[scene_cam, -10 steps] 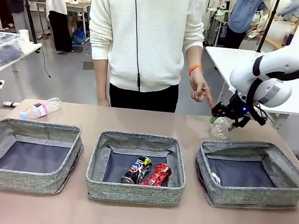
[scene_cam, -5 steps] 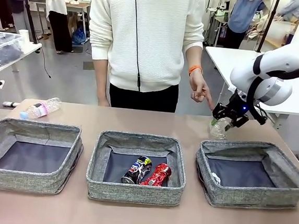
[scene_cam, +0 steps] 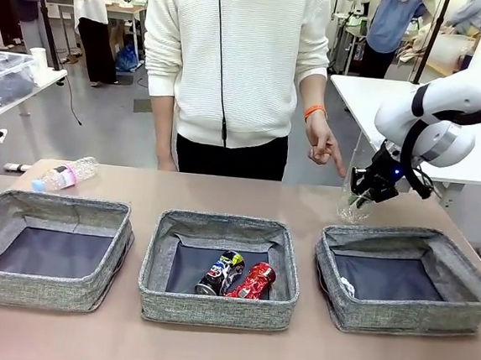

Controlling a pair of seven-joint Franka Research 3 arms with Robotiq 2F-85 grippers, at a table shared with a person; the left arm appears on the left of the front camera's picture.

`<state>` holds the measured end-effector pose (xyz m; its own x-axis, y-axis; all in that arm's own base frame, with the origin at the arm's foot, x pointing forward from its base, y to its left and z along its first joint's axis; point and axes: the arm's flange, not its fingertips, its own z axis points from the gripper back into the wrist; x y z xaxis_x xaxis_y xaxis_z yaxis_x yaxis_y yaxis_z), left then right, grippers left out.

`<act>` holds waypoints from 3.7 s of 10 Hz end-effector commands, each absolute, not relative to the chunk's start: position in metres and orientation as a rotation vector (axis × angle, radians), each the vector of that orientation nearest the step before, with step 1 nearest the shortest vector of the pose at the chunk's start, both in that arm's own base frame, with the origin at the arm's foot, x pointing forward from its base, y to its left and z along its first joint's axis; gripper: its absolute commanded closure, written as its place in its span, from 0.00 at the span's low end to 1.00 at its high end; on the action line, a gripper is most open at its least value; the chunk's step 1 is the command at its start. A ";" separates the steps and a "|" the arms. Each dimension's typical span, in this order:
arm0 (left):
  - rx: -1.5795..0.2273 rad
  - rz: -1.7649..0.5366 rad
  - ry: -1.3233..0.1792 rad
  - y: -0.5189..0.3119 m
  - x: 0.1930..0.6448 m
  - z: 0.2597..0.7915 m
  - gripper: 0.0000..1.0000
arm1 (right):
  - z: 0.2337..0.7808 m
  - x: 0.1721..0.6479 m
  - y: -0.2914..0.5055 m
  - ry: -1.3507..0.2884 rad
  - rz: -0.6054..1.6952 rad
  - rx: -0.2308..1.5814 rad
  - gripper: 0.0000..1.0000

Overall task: Sort the waste into the appropriate baskets.
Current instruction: Pick up the waste item pointed out by the person.

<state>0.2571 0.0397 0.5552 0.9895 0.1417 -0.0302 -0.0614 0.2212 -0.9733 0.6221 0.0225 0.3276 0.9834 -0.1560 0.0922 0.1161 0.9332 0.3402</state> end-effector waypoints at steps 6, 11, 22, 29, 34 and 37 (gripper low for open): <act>-1.359 0.128 -0.079 0.037 0.256 0.557 0.00 | 0.374 0.599 -0.003 -0.125 -0.292 0.307 1.00; -1.359 0.128 -0.079 0.037 0.256 0.557 0.00 | 0.554 0.421 0.051 -0.190 -0.283 0.315 1.00; -1.359 0.128 -0.079 0.037 0.256 0.557 0.00 | 0.695 0.431 0.224 0.024 0.059 0.425 0.99; -1.359 0.128 -0.079 0.037 0.256 0.557 0.00 | 0.752 0.399 0.289 -0.053 0.161 0.435 0.99; -1.359 0.128 -0.079 0.037 0.256 0.557 0.00 | 0.760 0.402 0.298 -0.048 0.182 0.567 0.99; -1.359 0.128 -0.079 0.037 0.256 0.557 0.00 | 0.729 0.411 0.322 0.045 0.205 0.514 0.99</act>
